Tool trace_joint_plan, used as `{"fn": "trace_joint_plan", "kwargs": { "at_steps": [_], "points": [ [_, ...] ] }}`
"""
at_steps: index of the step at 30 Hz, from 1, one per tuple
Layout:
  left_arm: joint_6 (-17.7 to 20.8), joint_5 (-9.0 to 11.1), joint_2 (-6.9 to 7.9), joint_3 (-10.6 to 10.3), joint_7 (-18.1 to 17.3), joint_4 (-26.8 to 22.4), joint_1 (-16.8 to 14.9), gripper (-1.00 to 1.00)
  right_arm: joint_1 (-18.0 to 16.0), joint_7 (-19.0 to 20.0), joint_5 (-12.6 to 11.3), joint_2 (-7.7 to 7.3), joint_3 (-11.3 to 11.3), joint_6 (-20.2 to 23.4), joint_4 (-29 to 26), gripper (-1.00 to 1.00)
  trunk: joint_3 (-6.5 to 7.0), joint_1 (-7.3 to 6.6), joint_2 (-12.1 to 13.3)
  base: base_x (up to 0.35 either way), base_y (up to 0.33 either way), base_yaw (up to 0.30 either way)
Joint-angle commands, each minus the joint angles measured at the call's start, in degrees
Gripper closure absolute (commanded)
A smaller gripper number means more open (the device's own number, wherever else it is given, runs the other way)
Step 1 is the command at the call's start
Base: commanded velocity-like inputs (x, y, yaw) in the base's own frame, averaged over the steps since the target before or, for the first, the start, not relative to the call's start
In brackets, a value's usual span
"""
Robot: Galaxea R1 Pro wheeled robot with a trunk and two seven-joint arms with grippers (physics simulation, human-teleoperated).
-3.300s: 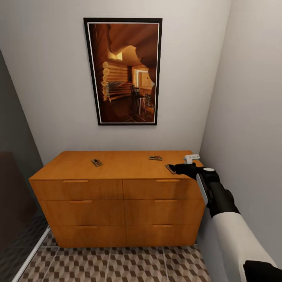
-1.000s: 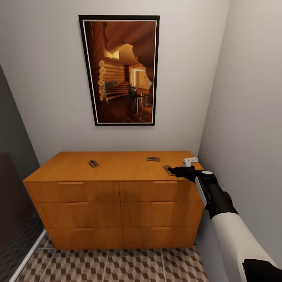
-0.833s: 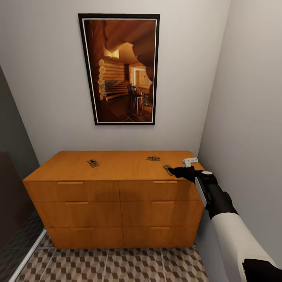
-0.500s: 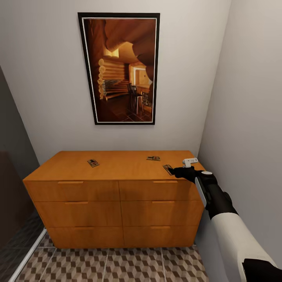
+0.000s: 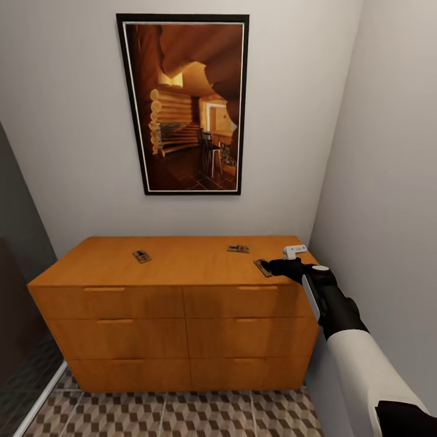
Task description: Take the four mousetraps from the cabinet in the bathroom and place them on the bathroom floor. Make sure all four end up on the same floor surface, and ensure that at least two of them are either under or directly next to the same bathroom sink.
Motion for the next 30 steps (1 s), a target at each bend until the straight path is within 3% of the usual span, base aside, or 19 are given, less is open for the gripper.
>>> {"fn": "trace_joint_plan", "kwargs": {
  "at_steps": [1,30],
  "points": [
    [-0.1,0.1,-0.01,0.0,0.1,0.0,0.0,-1.00,0.0,0.5,0.6,0.02,-0.1,0.2,-0.1,-1.00,-0.05,0.01,0.0,0.080,0.000,0.000],
    [-0.1,0.1,-0.01,0.0,0.1,0.0,0.0,-1.00,0.0,0.4,0.7,0.07,-0.1,-0.6,2.5,-1.00,-0.05,0.01,0.0,0.009,0.000,0.000]
  ]
}}
